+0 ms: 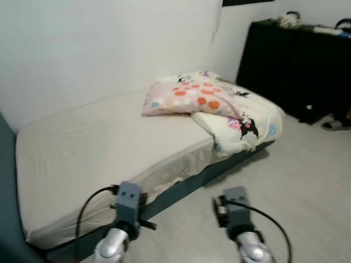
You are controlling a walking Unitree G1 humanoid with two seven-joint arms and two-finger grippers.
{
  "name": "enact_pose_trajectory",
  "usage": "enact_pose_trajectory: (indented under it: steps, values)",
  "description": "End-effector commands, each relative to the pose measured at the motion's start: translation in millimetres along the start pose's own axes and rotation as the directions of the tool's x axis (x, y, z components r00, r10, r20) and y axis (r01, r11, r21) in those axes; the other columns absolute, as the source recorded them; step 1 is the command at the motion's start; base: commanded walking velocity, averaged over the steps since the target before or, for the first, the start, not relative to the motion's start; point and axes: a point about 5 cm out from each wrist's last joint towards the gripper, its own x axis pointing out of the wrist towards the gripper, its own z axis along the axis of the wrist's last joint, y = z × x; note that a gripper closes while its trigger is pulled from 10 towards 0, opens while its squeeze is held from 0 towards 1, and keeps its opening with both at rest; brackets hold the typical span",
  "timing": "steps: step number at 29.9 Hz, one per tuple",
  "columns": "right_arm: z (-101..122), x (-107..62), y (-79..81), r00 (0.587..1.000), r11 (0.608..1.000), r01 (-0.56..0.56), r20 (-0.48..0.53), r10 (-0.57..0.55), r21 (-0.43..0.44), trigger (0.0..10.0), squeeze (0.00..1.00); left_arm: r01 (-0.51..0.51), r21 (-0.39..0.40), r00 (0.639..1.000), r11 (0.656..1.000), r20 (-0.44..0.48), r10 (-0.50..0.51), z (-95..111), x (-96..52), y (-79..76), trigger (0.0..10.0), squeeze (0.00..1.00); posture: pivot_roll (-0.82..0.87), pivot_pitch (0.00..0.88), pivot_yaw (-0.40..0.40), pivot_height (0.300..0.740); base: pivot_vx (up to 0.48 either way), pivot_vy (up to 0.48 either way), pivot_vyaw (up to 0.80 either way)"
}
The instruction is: Clean up the room
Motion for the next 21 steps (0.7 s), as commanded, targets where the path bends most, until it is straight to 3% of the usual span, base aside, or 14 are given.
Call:
enact_pose_trajectory:
  steps: [1,21]
  values:
    - [-4.4,-2.1,-8.6,0.999,0.999,0.032,-0.017,-0.032,0.003,10.0,0.0,0.022,-0.005,1.0,1.0,0.003,-0.022,0.7,1.4,-6.0,10.0,0.0,-0.02,0.052,0.022,0.74,0.356,0.0,0.0]
    - [-3.9,-2.3,-8.3,0.999,1.0,0.031,-0.012,-0.031,0.006,10.0,0.0,0.027,-0.004,1.0,1.0,0.004,-0.027,1.3,1.4,-7.1,10.0,0.0,-0.02,0.051,0.021,0.74,0.354,0.0,0.0]
